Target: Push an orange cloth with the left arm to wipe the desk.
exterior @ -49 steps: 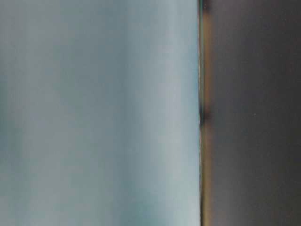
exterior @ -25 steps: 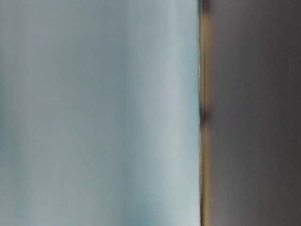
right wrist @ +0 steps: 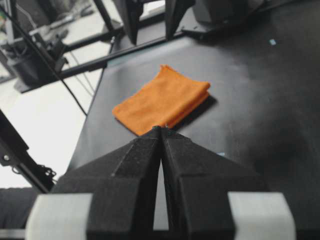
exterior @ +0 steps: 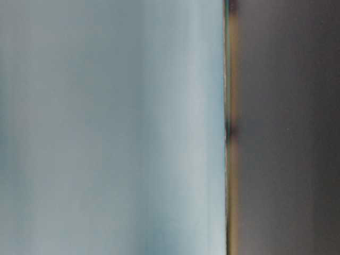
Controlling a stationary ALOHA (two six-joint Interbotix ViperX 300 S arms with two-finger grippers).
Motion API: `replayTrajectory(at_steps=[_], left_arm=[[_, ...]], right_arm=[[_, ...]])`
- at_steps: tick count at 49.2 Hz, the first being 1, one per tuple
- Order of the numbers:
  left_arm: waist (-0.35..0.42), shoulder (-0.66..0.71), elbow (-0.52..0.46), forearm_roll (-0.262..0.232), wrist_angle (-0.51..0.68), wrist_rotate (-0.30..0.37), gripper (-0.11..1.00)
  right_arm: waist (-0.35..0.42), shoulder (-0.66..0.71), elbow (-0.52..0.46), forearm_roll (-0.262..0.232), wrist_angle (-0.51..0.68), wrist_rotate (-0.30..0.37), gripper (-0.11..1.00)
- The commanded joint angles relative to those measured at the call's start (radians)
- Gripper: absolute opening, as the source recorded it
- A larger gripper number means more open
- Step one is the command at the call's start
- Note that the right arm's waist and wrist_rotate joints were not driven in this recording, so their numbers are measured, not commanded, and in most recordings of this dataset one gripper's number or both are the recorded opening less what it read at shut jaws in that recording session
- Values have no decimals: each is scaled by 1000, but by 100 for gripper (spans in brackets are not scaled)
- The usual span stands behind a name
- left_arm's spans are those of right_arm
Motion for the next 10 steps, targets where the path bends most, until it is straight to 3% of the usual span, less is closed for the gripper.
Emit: replayTrajectory(at_steps=[1, 10], left_arm=[[0, -57, 3, 3, 17, 3, 85], [0, -118, 14, 3, 43, 3, 85]], right_arm=[[0, 5, -6, 0, -11, 0, 0], [0, 5, -6, 2, -11, 0, 0]])
